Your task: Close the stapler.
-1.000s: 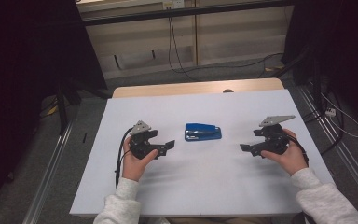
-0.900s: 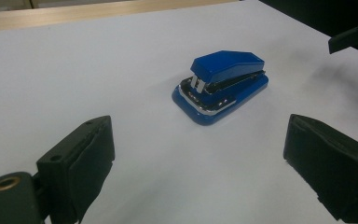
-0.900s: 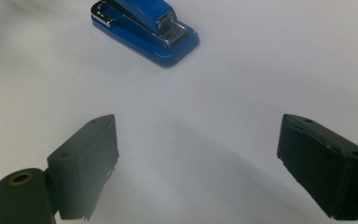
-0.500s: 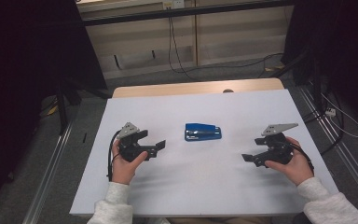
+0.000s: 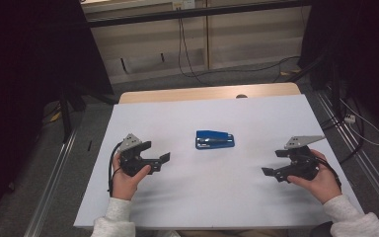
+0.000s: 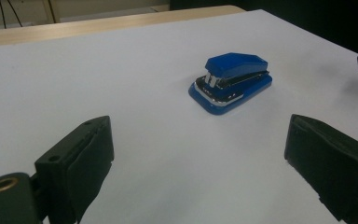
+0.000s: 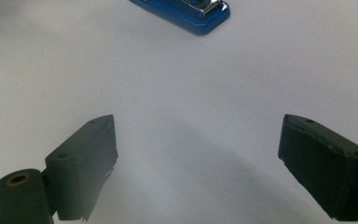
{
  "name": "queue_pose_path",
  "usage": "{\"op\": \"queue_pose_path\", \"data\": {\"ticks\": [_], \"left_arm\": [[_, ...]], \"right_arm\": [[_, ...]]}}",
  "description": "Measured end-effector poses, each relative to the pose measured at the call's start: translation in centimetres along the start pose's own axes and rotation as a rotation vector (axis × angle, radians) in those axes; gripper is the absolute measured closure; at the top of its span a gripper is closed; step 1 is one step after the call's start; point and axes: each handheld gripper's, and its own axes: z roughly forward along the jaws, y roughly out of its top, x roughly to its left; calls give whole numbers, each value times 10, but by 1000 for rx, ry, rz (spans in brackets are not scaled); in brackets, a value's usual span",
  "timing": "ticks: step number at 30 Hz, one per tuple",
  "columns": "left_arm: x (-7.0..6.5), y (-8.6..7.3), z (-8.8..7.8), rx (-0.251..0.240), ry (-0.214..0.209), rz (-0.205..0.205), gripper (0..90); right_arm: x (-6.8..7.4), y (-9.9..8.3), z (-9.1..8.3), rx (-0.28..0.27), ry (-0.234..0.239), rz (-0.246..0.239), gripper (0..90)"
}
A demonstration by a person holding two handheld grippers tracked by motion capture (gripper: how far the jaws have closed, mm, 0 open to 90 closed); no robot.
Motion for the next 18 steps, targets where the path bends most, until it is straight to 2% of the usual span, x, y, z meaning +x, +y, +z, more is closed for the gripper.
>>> {"op": "queue_pose_path", "data": {"ticks": [7, 18], "left_arm": [[3, -5, -7, 2, 8, -3, 79], [6, -10, -16, 4, 13, 0, 79]], "right_arm": [[1, -4, -6, -4, -6, 11, 111], [3, -8, -9, 8, -19, 3, 110]]}}
